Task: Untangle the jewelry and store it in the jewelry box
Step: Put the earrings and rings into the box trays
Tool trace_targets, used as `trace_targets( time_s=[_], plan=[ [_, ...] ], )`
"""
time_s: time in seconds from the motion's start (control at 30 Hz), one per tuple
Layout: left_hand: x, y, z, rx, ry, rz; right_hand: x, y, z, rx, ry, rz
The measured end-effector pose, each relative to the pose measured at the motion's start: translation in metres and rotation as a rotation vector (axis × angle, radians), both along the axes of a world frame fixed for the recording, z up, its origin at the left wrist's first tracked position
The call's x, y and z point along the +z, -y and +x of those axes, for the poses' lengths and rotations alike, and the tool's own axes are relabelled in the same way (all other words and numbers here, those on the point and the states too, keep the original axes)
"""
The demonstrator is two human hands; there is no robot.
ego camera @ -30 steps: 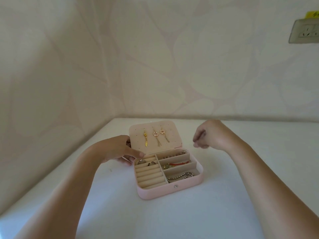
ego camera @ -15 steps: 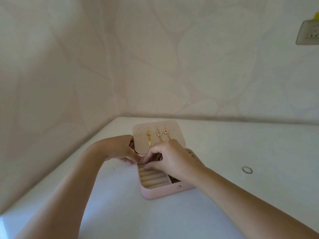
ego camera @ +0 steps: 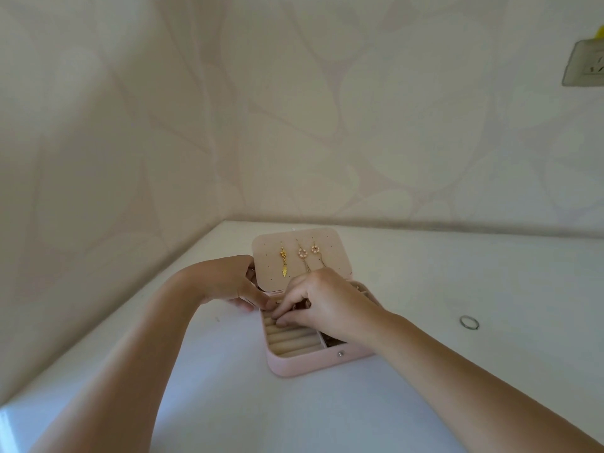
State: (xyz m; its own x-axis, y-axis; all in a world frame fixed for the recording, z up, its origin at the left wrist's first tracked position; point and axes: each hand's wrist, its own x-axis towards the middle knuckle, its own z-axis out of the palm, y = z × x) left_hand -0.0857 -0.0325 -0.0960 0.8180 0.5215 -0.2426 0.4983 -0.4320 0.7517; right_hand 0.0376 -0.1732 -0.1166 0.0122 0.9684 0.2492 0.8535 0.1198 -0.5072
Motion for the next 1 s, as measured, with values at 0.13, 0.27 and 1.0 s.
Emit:
trace_targets(
  time_s=[0.13, 0.27, 1.0],
  plan=[
    [0.0, 0.0, 0.0, 0.004, 0.008, 0.0, 0.004, 0.002, 0.001, 0.018, 0.107, -0.052],
    [0.0, 0.0, 0.0, 0.007, 0.002, -0.003, 0.007, 0.005, 0.005, 0.016, 0.115, -0.095],
    [-0.001, -0.002, 0.001, 0.008, -0.014, -0.015, 0.001, -0.001, 0.043, -0.001, 0.03, 0.014]
  ],
)
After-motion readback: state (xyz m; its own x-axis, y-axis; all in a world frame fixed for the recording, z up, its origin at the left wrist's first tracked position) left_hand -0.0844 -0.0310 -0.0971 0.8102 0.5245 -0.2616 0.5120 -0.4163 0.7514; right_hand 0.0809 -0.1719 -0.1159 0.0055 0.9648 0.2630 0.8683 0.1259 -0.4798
